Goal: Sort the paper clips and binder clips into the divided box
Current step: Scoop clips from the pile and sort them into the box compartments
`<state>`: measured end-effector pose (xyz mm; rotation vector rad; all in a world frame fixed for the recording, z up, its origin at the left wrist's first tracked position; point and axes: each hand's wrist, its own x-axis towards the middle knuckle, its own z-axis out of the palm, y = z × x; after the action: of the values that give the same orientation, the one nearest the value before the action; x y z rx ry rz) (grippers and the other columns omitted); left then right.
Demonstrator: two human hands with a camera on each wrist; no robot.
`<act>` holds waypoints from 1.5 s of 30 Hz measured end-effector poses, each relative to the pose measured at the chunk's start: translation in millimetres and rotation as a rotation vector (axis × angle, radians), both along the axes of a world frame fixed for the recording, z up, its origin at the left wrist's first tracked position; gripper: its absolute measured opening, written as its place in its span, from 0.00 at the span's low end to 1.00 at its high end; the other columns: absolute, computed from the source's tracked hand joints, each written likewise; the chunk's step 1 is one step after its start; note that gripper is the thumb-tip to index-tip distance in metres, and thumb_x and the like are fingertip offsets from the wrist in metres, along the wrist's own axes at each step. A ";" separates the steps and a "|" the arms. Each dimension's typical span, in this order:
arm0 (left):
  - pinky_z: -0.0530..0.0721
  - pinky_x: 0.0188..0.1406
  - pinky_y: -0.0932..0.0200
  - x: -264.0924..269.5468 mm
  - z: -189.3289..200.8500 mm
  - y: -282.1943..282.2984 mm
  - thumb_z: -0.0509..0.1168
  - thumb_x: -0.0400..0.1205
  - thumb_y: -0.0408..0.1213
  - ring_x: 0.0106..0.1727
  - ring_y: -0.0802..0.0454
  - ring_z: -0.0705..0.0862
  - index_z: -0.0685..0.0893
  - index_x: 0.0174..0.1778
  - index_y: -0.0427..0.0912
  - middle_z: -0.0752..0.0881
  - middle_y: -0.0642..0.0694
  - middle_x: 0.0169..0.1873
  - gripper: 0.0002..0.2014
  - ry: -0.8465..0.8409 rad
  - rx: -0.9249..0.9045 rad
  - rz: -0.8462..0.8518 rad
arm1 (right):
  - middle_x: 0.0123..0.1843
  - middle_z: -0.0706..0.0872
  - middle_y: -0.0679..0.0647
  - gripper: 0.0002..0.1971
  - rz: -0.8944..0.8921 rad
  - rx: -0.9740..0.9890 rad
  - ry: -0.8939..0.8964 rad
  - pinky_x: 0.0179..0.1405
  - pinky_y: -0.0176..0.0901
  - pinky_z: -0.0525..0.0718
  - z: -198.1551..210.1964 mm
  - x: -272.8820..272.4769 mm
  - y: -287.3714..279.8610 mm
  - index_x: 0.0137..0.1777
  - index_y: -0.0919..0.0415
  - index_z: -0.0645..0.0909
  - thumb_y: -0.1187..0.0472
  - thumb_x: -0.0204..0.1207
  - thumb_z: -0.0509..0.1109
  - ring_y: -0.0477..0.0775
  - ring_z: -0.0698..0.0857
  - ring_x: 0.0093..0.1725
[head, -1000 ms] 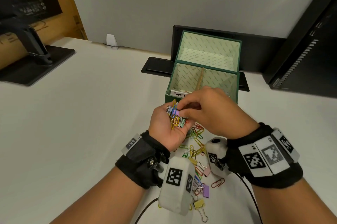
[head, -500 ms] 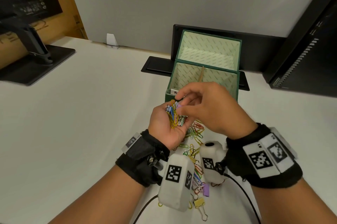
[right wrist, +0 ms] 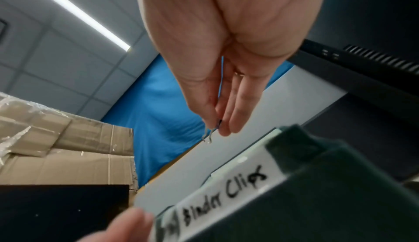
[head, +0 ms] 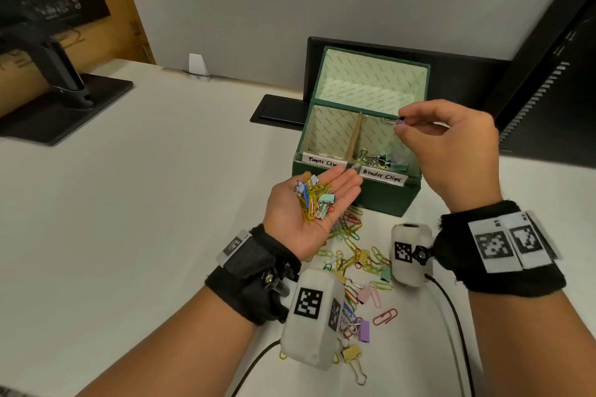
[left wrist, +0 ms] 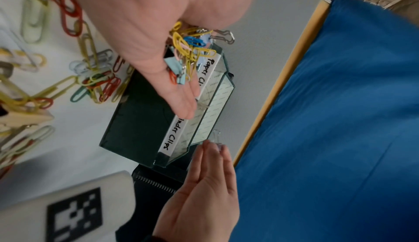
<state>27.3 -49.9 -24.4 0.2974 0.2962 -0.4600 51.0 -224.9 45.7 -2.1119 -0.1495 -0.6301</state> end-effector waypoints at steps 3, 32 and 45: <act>0.84 0.51 0.38 -0.3 0.1 0.2 0.49 0.87 0.40 0.52 0.31 0.87 0.81 0.60 0.23 0.86 0.26 0.54 0.24 0.005 -0.011 0.002 | 0.53 0.90 0.48 0.09 0.014 -0.276 0.138 0.52 0.34 0.82 -3.3 2.3 -5.7 0.55 0.48 0.88 0.59 0.76 0.75 0.37 0.83 0.48; 0.81 0.16 0.62 -7.1 8.0 -3.1 0.46 0.89 0.42 0.25 0.41 0.88 0.80 0.57 0.26 0.88 0.30 0.36 0.24 0.006 0.047 0.161 | 0.35 0.88 0.44 0.10 0.195 -0.624 0.401 0.41 0.49 0.87 -15.3 -31.1 58.3 0.33 0.48 0.89 0.43 0.66 0.78 0.48 0.85 0.39; 0.84 0.57 0.39 -2.7 -0.6 0.3 0.44 0.87 0.41 0.53 0.33 0.88 0.74 0.70 0.23 0.84 0.24 0.59 0.27 -0.057 -0.016 0.117 | 0.33 0.90 0.42 0.05 0.291 -0.273 0.422 0.33 0.30 0.81 -6.2 -24.5 52.8 0.43 0.49 0.91 0.58 0.76 0.74 0.35 0.85 0.31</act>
<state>24.6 -49.6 -25.0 0.2760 0.2525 -0.3378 26.5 -172.1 39.4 -2.3738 -0.3117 0.0156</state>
